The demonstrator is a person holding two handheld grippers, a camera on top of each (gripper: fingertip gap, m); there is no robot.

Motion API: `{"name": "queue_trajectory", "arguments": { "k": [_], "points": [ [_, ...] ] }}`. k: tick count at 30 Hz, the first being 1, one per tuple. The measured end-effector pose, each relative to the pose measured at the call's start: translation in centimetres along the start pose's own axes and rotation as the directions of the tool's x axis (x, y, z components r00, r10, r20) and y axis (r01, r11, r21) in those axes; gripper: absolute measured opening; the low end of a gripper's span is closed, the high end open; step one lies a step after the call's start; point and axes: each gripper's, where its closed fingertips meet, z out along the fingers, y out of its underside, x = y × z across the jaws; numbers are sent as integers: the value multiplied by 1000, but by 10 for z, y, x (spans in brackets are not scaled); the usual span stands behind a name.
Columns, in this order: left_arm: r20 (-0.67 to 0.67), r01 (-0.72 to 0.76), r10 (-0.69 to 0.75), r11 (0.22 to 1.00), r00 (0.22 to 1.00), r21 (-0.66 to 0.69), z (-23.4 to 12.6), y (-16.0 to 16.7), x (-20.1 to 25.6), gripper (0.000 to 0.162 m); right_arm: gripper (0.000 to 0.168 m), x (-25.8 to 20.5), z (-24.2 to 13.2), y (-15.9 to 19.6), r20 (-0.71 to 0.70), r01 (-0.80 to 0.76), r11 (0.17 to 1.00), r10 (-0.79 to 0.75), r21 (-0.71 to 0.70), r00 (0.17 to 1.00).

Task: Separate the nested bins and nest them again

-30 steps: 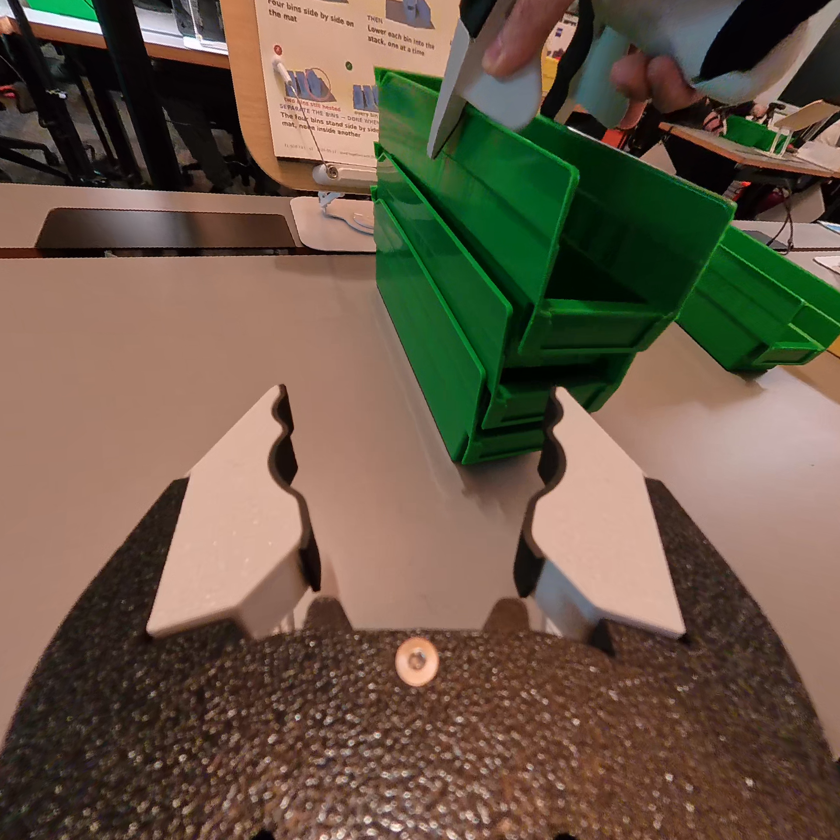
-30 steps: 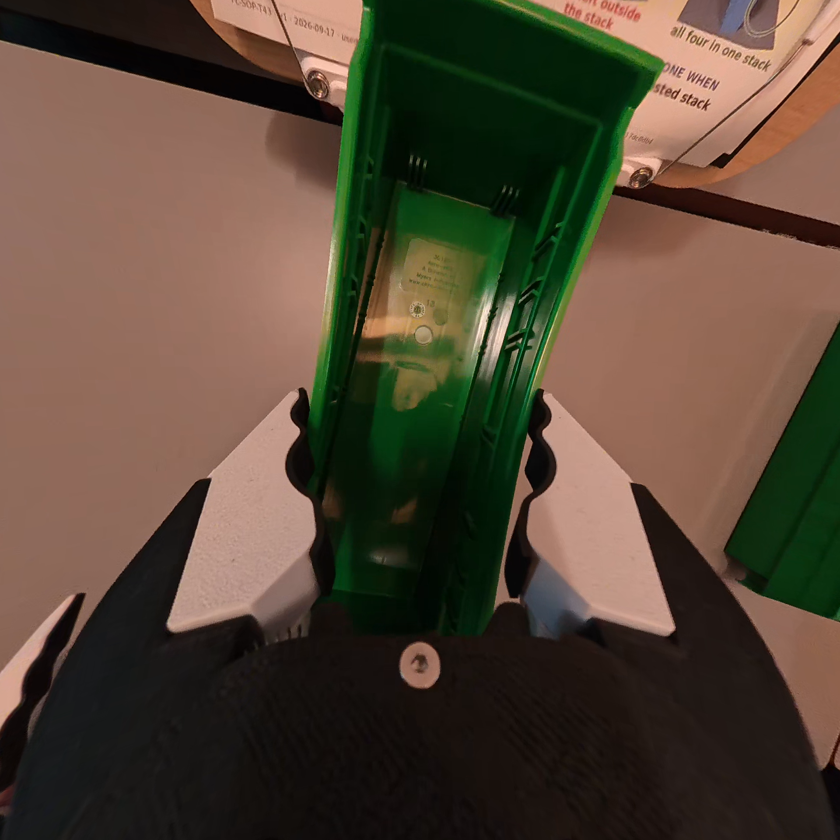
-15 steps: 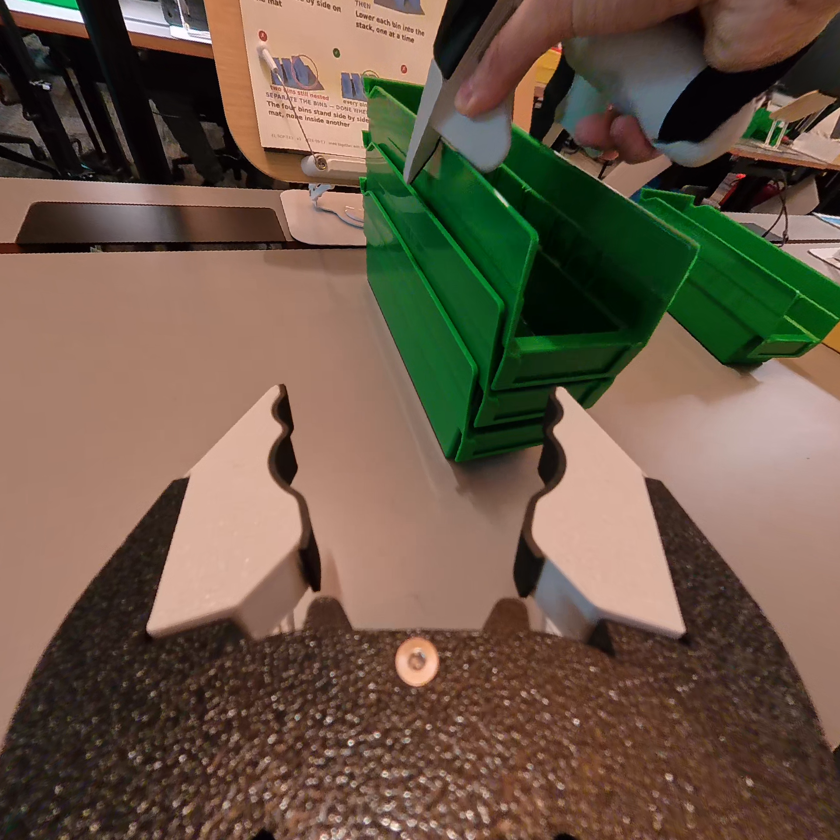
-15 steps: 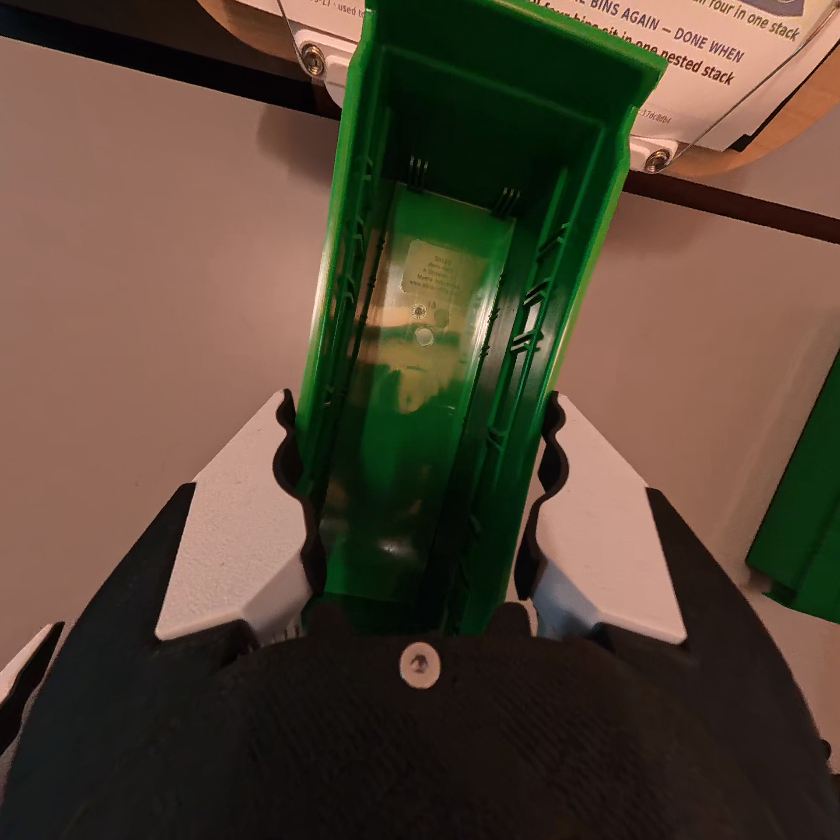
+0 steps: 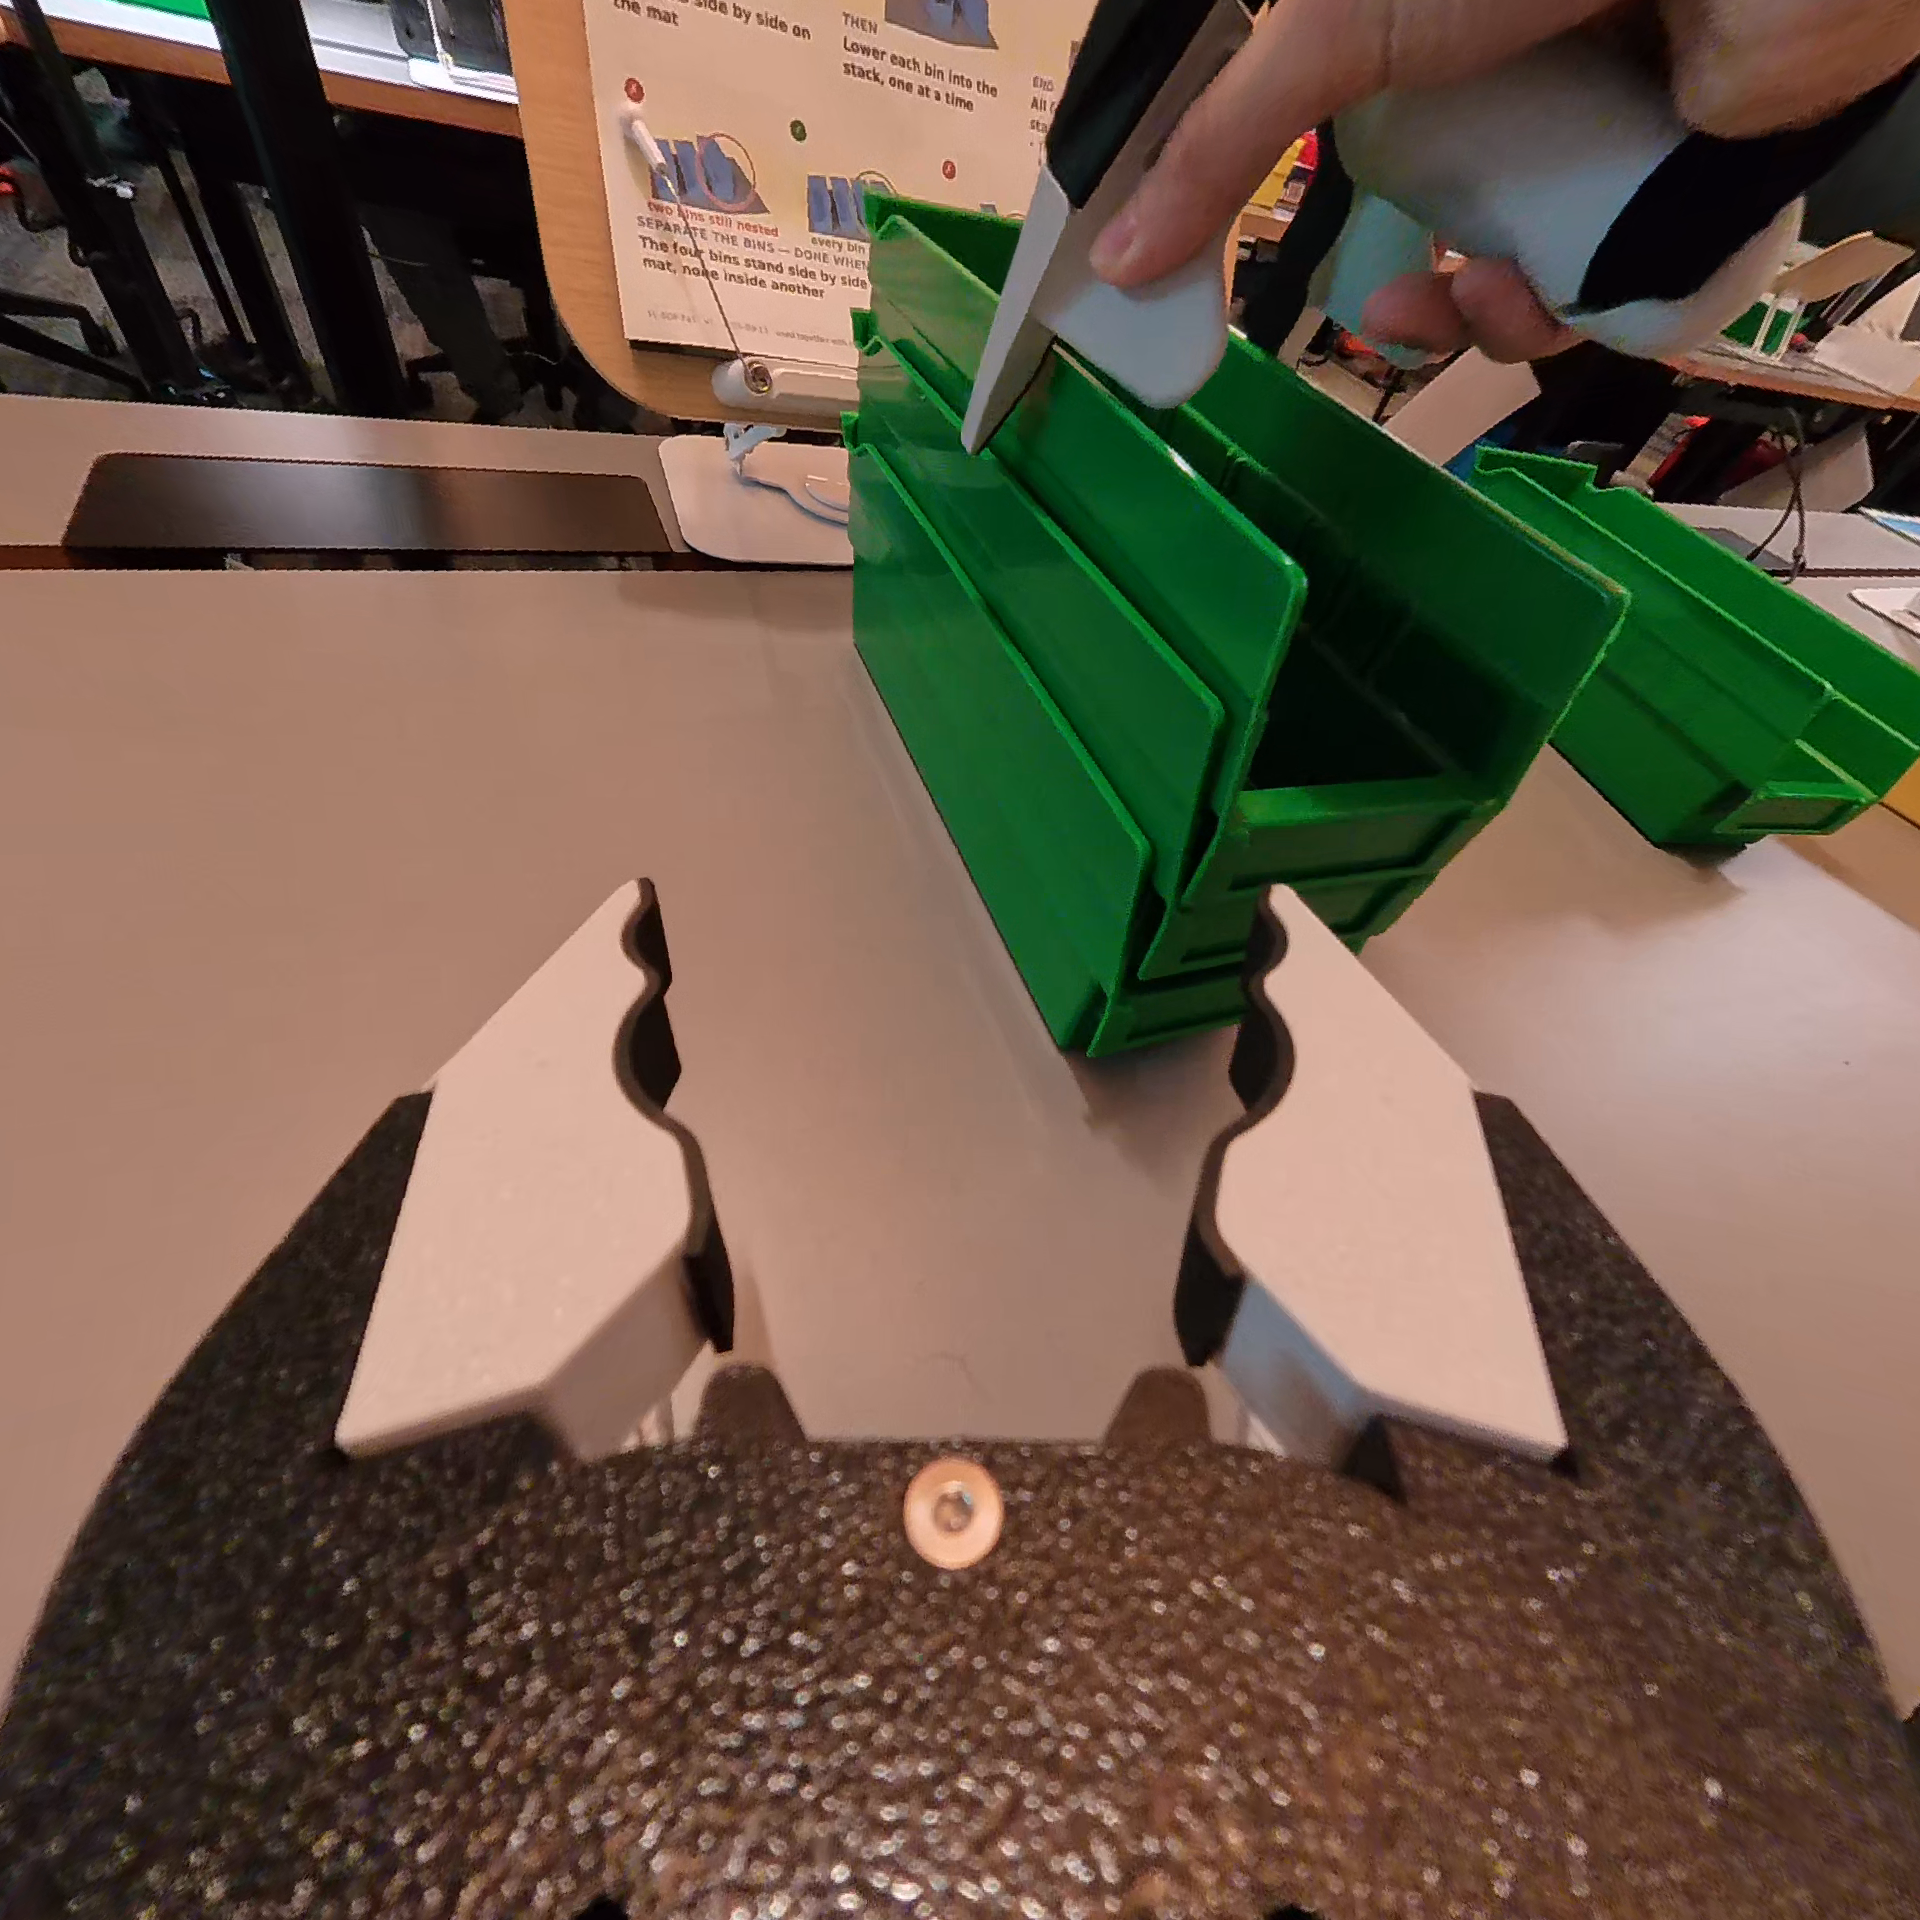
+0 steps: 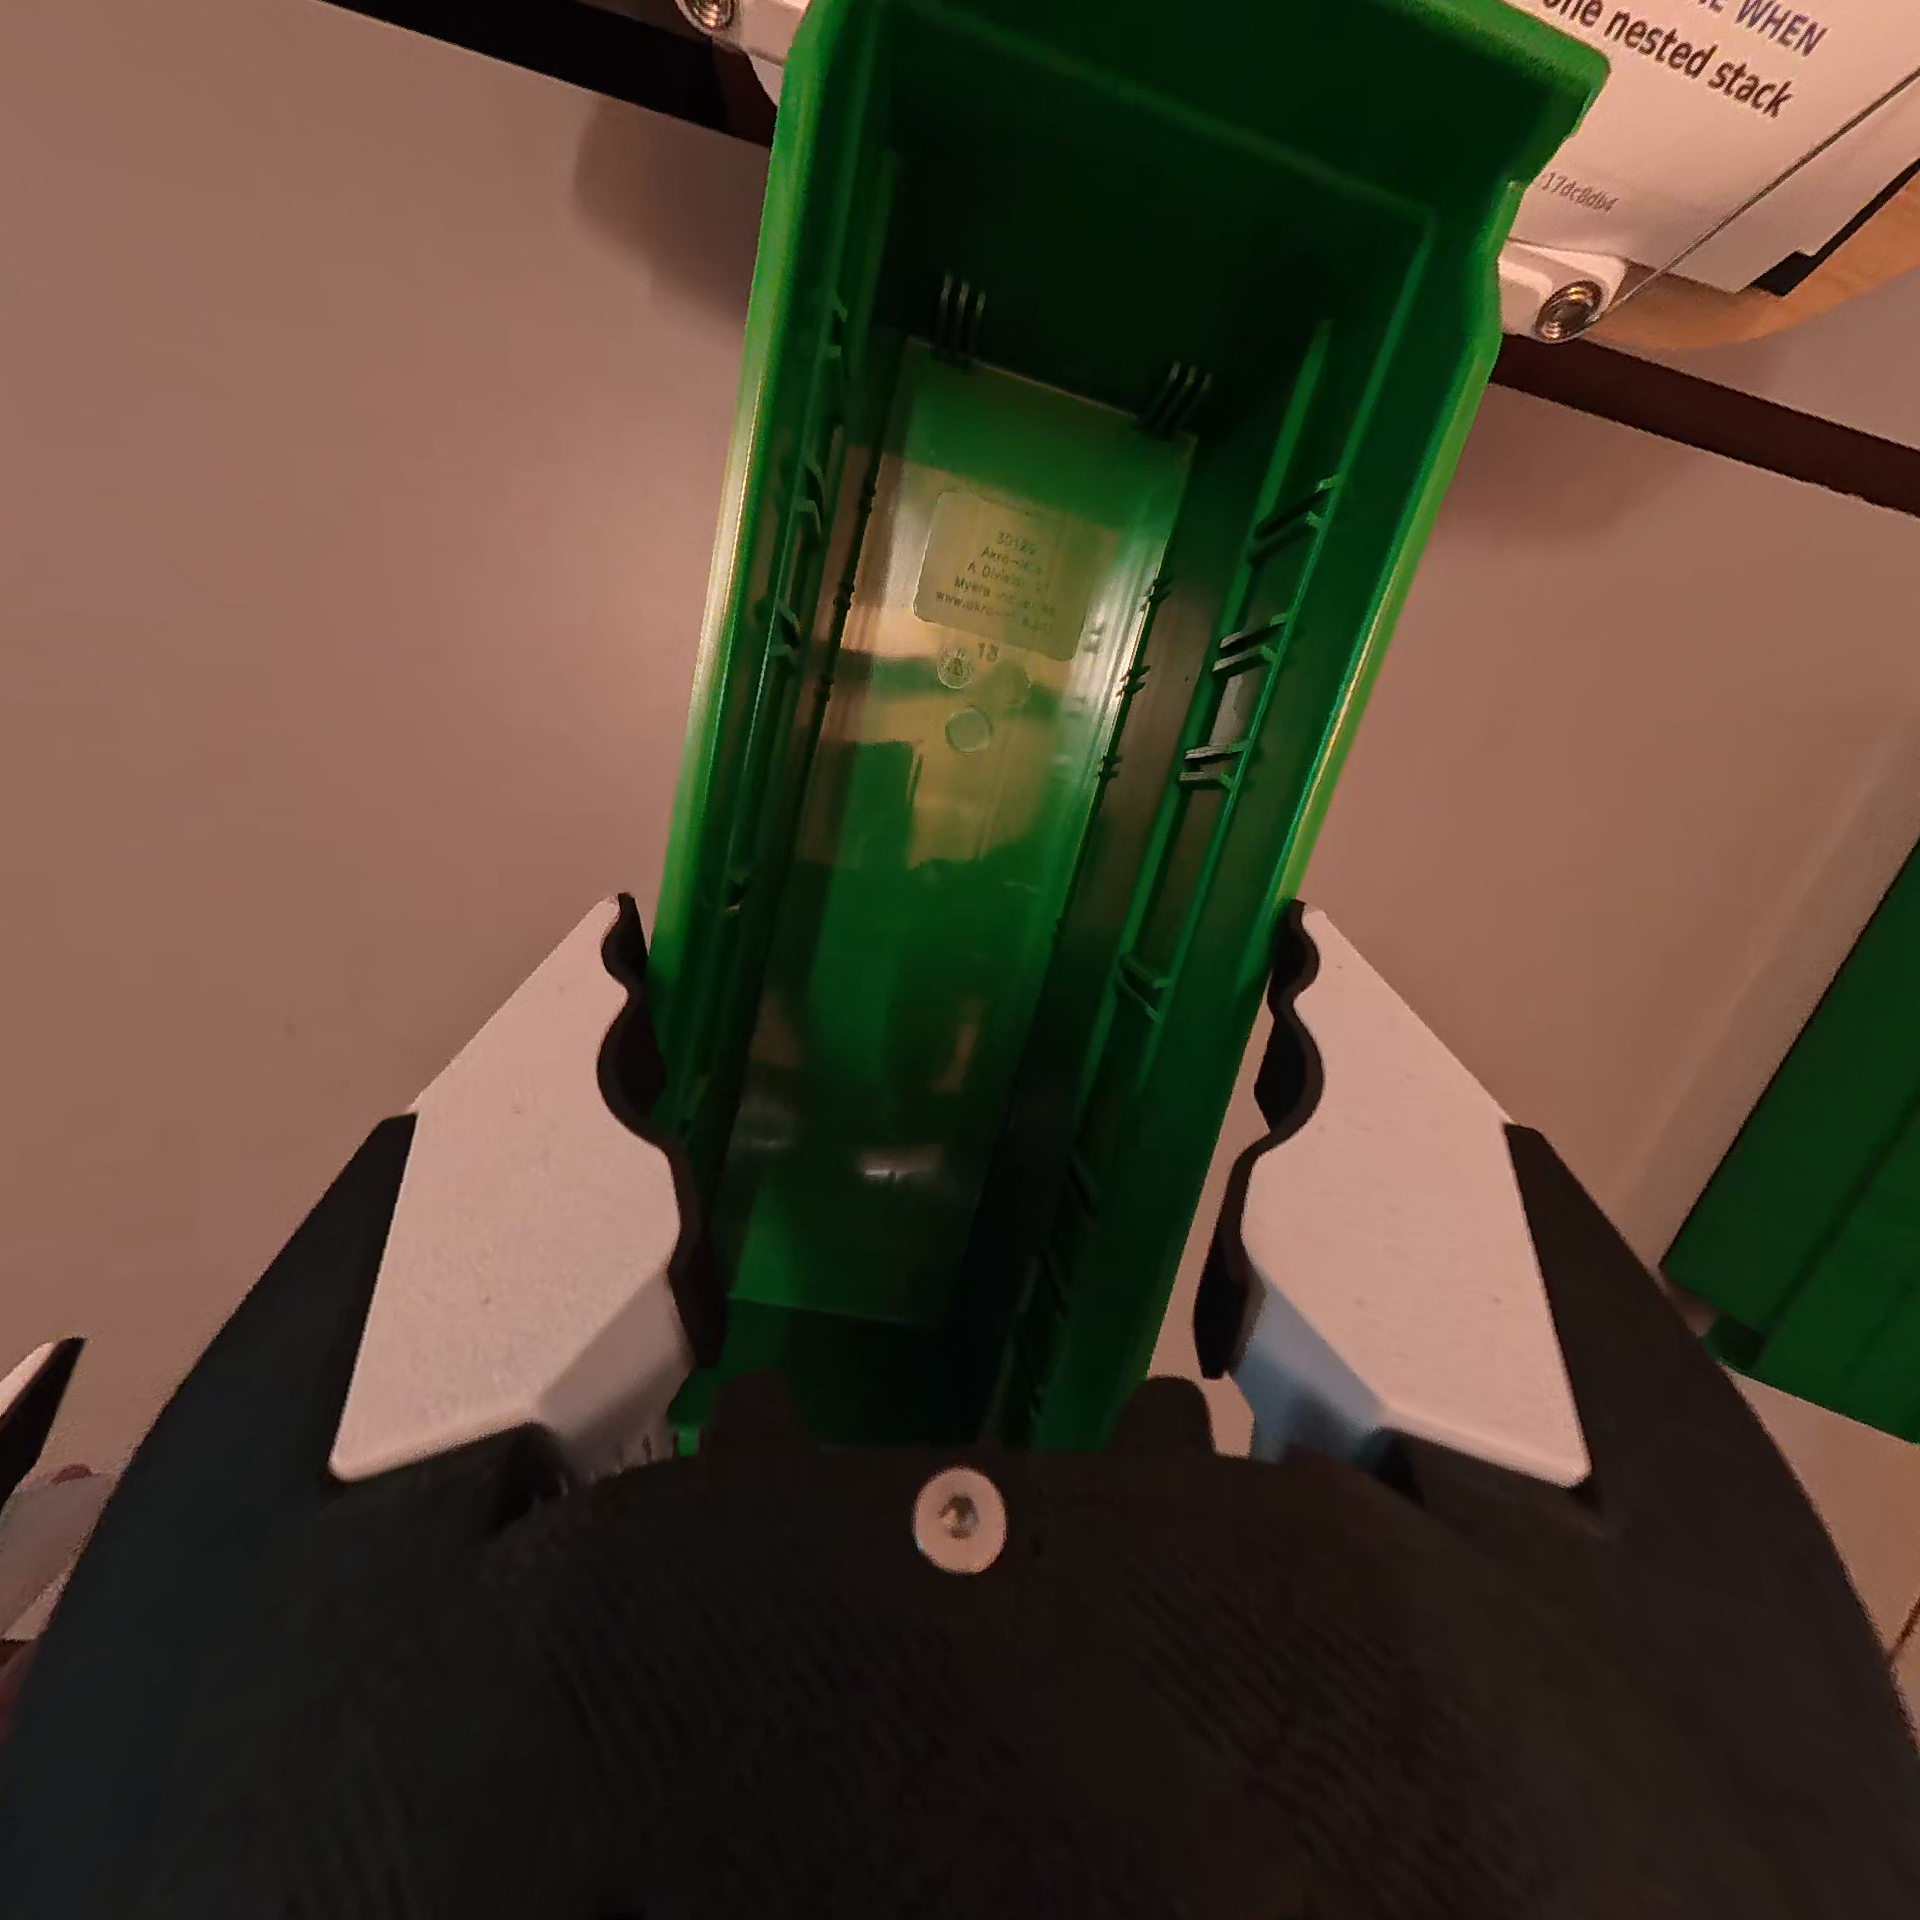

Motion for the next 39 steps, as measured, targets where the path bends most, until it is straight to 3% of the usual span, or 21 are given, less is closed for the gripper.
{"name": "queue_trajectory", "arguments": {
  "k": [8,12,16,19,22,27,31,39],
  "points": [
    [-1,-6,6,1000,1000,-1,0,0,1,108,122,-1,-2,-6,-17,81,997,-81,19,997],
    [1,-12,12,1000,1000,-13,3,4,2,108,110,3,-29,-22,-51,174,982,-171,74,984],
    [0,-18,18,1000,1000,-21,4,6,4,109,114,15,-65,-42,29,117,980,-123,158,992],
    [8,-25,25,999,1000,-24,5,7,4,110,116,41,-98,-53,115,48,975,-74,215,991],
    [11,-20,20,1000,1000,-24,6,8,3,111,117,100,-128,-55,78,16,963,-38,268,996],
    [27,-14,15,999,1000,-29,8,10,-1,112,121,235,-145,-20,-82,-107,959,132,261,988],
    [41,-23,24,999,999,-33,9,11,-3,114,122,320,-130,29,-131,-241,944,274,223,953],
    [73,-26,31,997,997,-66,14,20,-9,117,121,387,-53,109,-125,-350,934,357,72,926]
  ]
}}
